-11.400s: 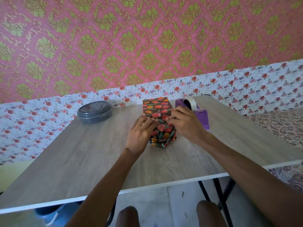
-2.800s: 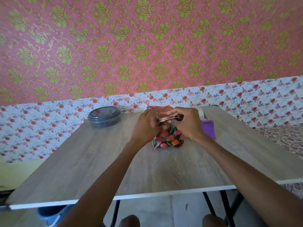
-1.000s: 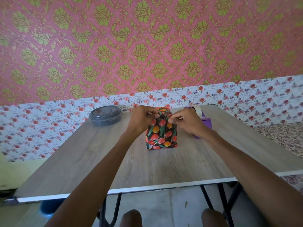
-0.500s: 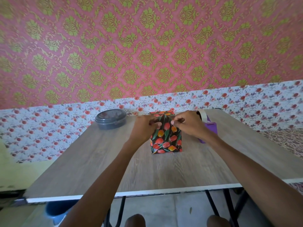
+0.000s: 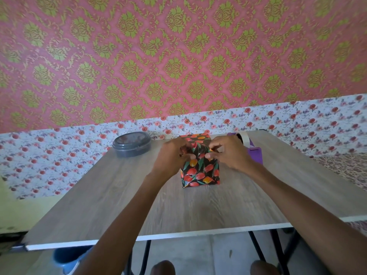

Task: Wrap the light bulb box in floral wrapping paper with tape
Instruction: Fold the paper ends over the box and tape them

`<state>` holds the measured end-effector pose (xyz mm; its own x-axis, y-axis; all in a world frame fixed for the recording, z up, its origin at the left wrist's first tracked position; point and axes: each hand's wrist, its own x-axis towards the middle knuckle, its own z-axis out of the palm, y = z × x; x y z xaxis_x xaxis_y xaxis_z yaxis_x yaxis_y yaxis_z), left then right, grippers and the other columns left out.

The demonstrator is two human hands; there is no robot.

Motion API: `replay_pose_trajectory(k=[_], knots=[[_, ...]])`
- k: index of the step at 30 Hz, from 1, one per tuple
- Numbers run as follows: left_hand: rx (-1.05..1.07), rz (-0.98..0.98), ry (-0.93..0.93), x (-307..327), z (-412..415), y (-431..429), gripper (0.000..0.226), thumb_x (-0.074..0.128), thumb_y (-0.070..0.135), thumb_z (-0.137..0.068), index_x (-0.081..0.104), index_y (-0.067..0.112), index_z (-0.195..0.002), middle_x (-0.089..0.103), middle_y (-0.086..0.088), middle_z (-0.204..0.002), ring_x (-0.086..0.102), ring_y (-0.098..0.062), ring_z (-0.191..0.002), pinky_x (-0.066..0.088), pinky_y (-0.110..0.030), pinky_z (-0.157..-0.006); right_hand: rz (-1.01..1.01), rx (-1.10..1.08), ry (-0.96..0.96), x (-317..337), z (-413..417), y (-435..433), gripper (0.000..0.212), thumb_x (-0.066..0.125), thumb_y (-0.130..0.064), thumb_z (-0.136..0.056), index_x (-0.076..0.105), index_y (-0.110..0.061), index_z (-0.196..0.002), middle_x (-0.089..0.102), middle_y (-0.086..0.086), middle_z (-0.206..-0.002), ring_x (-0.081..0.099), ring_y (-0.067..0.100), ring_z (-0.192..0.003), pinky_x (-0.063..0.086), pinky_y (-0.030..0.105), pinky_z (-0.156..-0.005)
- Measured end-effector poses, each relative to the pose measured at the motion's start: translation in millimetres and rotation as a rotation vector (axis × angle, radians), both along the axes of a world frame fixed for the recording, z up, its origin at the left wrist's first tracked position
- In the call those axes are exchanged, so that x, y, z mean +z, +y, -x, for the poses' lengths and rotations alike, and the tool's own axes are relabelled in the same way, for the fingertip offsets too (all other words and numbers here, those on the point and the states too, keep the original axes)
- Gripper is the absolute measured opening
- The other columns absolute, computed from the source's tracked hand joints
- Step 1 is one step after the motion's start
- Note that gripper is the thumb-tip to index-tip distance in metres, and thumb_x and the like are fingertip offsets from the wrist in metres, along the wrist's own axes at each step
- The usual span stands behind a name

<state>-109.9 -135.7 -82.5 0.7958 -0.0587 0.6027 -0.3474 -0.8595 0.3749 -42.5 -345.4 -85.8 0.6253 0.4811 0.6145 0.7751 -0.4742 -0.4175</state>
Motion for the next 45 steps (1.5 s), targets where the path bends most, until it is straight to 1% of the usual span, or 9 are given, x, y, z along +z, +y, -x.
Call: replay_pose_trajectory(k=[5, 13, 18, 21, 25, 30, 34, 40, 45], knots=[[-0.061, -0.025, 0.016, 0, 13, 1, 0.040, 0.080, 0.041, -0.076, 0.073, 0.016, -0.107, 0.061, 0.009, -0.088, 0.059, -0.012, -0.077, 0.049, -0.022, -0.066, 0.005, 0.062, -0.083, -7, 3, -6, 0.019, 0.081, -0.028, -0.078, 0.075, -0.010, -0.081, 0.057, -0.018, -0.071, 0.055, 0.005, -0.066, 0.038, 0.022, -0.057], [0.032, -0.123, -0.057, 2, 7, -5, 0.013, 0.074, 0.016, -0.085, 0.071, 0.004, -0.092, 0.058, 0.002, -0.083, 0.051, -0.016, -0.072, 0.029, -0.014, -0.057, 0.010, -0.013, -0.155, -8, -2, 0, 0.031, 0.075, -0.028, -0.084, 0.063, -0.006, -0.067, 0.059, 0.004, -0.066, 0.056, 0.020, -0.062, 0.048, 0.039, -0.056], [0.022, -0.244, -0.127, -5, 9, -4, 0.016, 0.072, 0.011, -0.085, 0.070, 0.005, -0.100, 0.067, -0.007, -0.097, 0.056, -0.020, -0.082, 0.038, -0.019, -0.062, 0.071, 0.039, -0.222, -10, 4, -4, 0.035, 0.073, -0.044, -0.081, 0.075, -0.010, -0.091, 0.058, -0.005, -0.079, 0.054, 0.011, -0.069, 0.048, 0.032, -0.054], [0.011, -0.337, -0.192, -9, 7, 0, 0.015, 0.078, 0.012, -0.078, 0.071, 0.011, -0.091, 0.066, -0.004, -0.088, 0.060, -0.026, -0.078, 0.048, -0.029, -0.054, 0.150, 0.020, -0.317, -7, 4, -5, 0.025, 0.080, -0.025, -0.080, 0.077, -0.008, -0.098, 0.066, -0.001, -0.083, 0.061, 0.015, -0.075, 0.049, 0.029, -0.056], [0.012, -0.396, -0.303, -16, 3, 6, 0.017, 0.081, 0.008, -0.072, 0.069, 0.014, -0.082, 0.064, -0.001, -0.083, 0.057, -0.025, -0.075, 0.037, -0.026, -0.046, 0.116, 0.020, -0.470, -18, 2, -3, 0.019, 0.075, -0.001, -0.078, 0.079, -0.013, -0.092, 0.068, -0.002, -0.085, 0.059, 0.013, -0.079, 0.052, 0.029, -0.052], [-0.094, -0.574, -0.436, -34, -4, 20, 0.020, 0.060, 0.033, -0.091, 0.058, 0.015, -0.099, 0.065, -0.004, -0.100, 0.049, -0.019, -0.086, 0.048, -0.031, -0.058, 0.194, 0.071, -0.679, -28, 5, -7, 0.015, 0.071, -0.004, -0.083, 0.078, -0.008, -0.096, 0.064, 0.002, -0.087, 0.054, 0.014, -0.083, 0.052, 0.028, -0.059], [-0.182, -0.697, -0.480, -29, -3, 25, 0.031, 0.082, 0.023, -0.076, 0.066, 0.011, -0.100, 0.067, -0.007, -0.099, 0.046, -0.019, -0.089, 0.051, -0.031, -0.061, 0.296, 0.076, -0.817, -27, -1, -11, 0.018, 0.059, -0.007, -0.092, 0.076, -0.008, -0.097, 0.064, 0.002, -0.087, 0.054, 0.016, -0.085, 0.049, 0.026, -0.068], [-0.203, -0.748, -0.547, -29, 1, 27, 0.025, 0.081, 0.020, -0.078, 0.071, 0.009, -0.099, 0.069, -0.006, -0.096, 0.053, -0.022, -0.084, 0.052, -0.033, -0.063, 0.422, 0.100, -0.920, -29, -11, -18, 0.026, 0.067, 0.004, -0.087, 0.071, -0.007, -0.110, 0.067, 0.004, -0.092, 0.062, 0.022, -0.085, 0.056, 0.033, -0.074], [-0.200, -0.764, -0.592, -33, 5, 29, 0.029, 0.081, 0.014, -0.075, 0.072, 0.008, -0.103, 0.069, -0.007, -0.096, 0.054, -0.024, -0.084, 0.053, -0.033, -0.063, 0.475, 0.109, -0.936, -36, -11, -22, 0.034, 0.048, 0.005, -0.093, 0.067, -0.011, -0.116, 0.065, 0.004, -0.094, 0.061, 0.024, -0.088, 0.057, 0.037, -0.072]])
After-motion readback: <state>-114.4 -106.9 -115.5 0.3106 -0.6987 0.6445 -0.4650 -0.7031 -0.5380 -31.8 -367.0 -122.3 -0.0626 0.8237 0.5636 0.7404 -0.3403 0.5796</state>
